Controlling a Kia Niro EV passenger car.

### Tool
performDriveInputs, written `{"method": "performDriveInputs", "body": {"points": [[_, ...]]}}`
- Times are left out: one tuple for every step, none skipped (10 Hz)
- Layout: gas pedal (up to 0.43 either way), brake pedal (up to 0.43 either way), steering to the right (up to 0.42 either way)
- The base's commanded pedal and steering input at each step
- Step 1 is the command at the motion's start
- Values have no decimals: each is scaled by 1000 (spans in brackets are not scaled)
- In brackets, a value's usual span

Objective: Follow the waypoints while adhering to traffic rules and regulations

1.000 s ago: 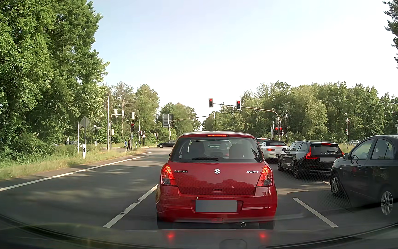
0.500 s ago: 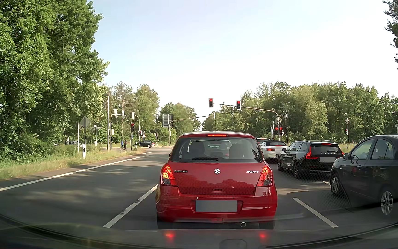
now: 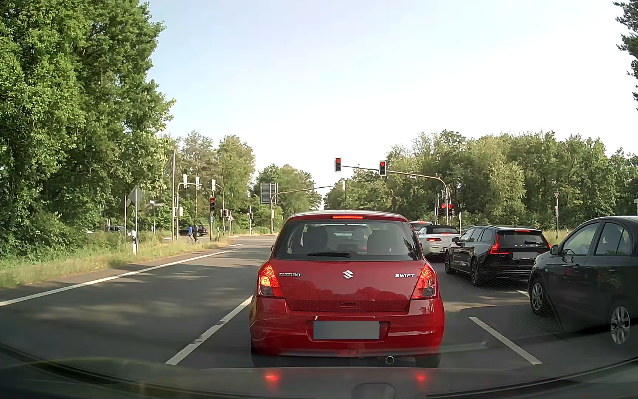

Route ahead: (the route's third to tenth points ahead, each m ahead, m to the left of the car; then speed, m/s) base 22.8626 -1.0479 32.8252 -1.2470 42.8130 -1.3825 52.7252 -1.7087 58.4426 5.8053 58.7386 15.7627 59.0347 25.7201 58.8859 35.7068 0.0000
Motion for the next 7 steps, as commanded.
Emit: {"method": "performDriveInputs", "body": {"points": [[0,268,0],[0,268,0],[0,268,0],[0,268,0],[0,268,0],[0,268,0],[0,268,0]]}}
